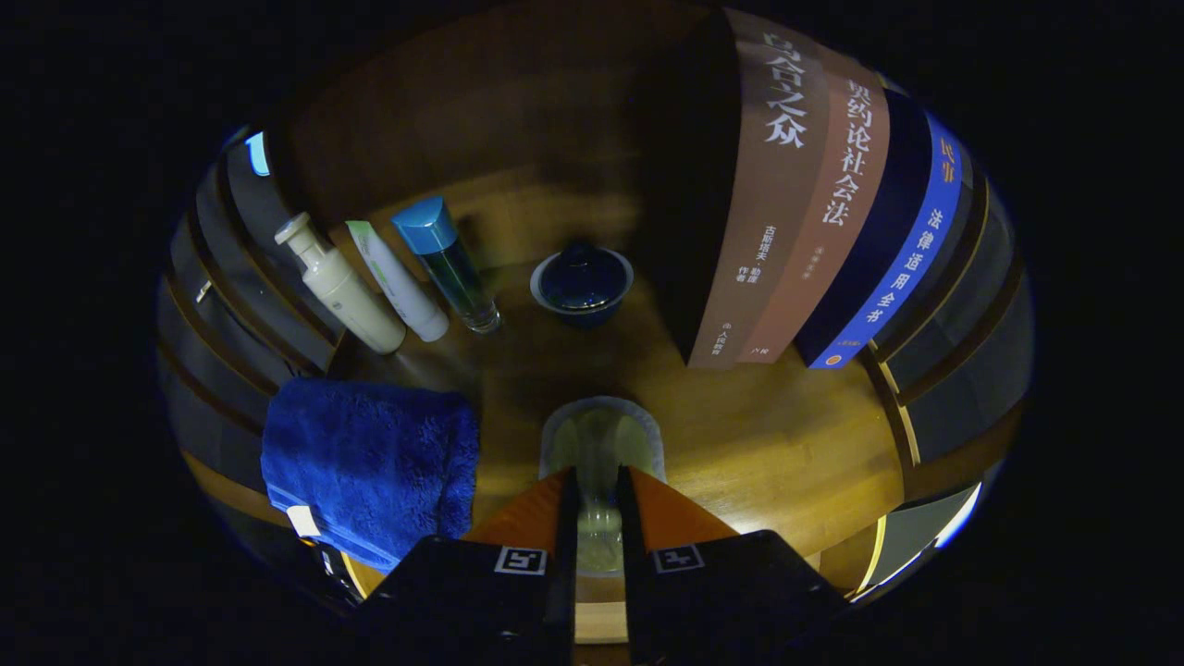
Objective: Pull open the drawer, take out the items inside it, and place them on the countertop above the cabinet.
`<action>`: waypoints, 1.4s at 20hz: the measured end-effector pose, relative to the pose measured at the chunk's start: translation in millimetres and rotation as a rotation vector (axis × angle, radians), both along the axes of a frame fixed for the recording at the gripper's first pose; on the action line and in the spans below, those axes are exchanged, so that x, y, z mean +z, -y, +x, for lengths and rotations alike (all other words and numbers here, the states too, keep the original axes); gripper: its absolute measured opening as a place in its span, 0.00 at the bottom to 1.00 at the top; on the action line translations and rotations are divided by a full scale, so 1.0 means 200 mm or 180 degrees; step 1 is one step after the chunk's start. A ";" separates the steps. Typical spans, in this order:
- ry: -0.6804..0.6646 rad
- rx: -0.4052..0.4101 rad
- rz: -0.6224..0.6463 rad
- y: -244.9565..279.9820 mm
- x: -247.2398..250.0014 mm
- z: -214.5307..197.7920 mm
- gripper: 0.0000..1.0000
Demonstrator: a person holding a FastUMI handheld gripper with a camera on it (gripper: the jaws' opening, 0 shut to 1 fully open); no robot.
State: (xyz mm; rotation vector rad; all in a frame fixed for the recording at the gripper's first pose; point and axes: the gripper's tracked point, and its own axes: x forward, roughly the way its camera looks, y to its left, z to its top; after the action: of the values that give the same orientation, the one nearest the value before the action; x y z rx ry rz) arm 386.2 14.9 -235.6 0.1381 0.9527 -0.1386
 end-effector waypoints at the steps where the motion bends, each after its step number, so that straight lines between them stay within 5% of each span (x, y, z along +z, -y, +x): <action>1: 0.0006 -0.0006 0.0022 0.00 0.00 0.00 0.27; 7: 0.0132 -0.0012 -0.0021 0.02 0.00 -0.05 0.82; 9: 0.0304 -0.0039 -0.0027 0.03 0.03 -0.07 0.89; 15: 0.1075 -0.0091 -0.0058 0.03 0.26 -0.23 0.89; 22: 0.1932 -0.0134 -0.0265 0.02 0.49 -0.65 0.89; 28: 0.2537 0.0237 -0.0601 -0.07 0.52 -1.04 0.93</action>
State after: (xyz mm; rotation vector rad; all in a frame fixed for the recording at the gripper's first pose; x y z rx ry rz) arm 178.6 28.3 -131.7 -0.0222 0.1470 -0.0909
